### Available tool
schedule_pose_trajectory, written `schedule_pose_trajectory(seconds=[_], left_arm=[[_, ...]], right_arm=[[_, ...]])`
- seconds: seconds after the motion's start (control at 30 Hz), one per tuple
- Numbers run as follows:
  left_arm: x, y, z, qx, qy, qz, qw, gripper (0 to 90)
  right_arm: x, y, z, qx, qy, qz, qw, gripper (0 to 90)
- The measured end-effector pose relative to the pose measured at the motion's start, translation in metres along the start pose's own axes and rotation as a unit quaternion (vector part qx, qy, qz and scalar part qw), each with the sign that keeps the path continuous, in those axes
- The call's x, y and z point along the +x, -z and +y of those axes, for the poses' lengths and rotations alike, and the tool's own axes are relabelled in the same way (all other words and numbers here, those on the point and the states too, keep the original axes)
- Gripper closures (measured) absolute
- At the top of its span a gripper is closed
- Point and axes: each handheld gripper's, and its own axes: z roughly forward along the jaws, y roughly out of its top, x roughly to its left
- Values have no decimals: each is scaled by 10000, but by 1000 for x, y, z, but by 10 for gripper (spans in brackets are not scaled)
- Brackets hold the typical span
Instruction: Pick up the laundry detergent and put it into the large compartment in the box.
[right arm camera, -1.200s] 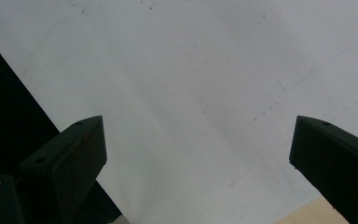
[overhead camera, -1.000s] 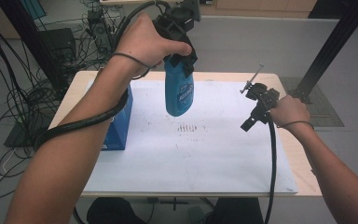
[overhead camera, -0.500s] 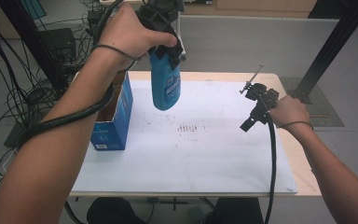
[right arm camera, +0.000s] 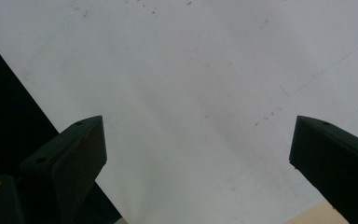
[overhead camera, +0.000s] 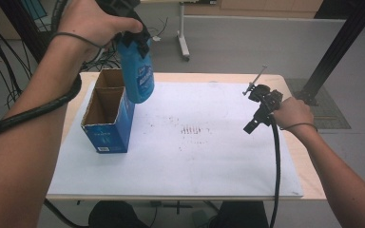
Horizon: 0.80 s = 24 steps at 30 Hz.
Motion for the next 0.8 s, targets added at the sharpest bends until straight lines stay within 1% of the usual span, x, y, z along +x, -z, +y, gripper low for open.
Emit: schedule_pose_trajectory(seconds=[0.07,0.1,0.13,0.2,0.23,0.33,0.37,0.47,0.5,0.53,0.63,0.73,0.8], left_arm=[[10,1,-3,7,163,85,9998,378],[15,1,-4,31,206,120,9997,378],[20,2,-5,39,258,139,9996,378],[29,3,-8,25,428,170,9989,378],[34,4,-9,-14,488,185,9986,378],[46,7,-14,-23,623,256,9977,378],[52,9,-17,-19,690,304,9971,378],[61,11,-20,-46,816,374,9959,378],[64,12,-22,-32,825,392,9958,378],[67,13,-23,-58,885,415,9952,378],[75,14,-26,-37,994,469,9939,378],[82,13,-28,-29,1088,518,9927,378],[84,13,-28,9,1115,543,9923,378]], right_arm=[[0,0,1,0,-6,9,10000,36],[1,0,1,-5,-4,9,10000,36],[1,-1,2,-2,6,12,10000,36],[1,-1,2,1,-1,19,10000,36],[1,-1,3,5,15,21,10000,36],[0,-2,2,-11,24,38,10000,36],[0,-2,2,-7,6,37,10000,36],[0,-2,2,5,6,33,10000,36],[0,-1,2,4,17,21,10000,36],[0,-1,2,7,7,9,10000,36],[0,-1,2,1,20,2,10000,36],[0,-1,2,1,-4,13,10000,36],[-1,-1,2,-11,18,11,10000,36]])
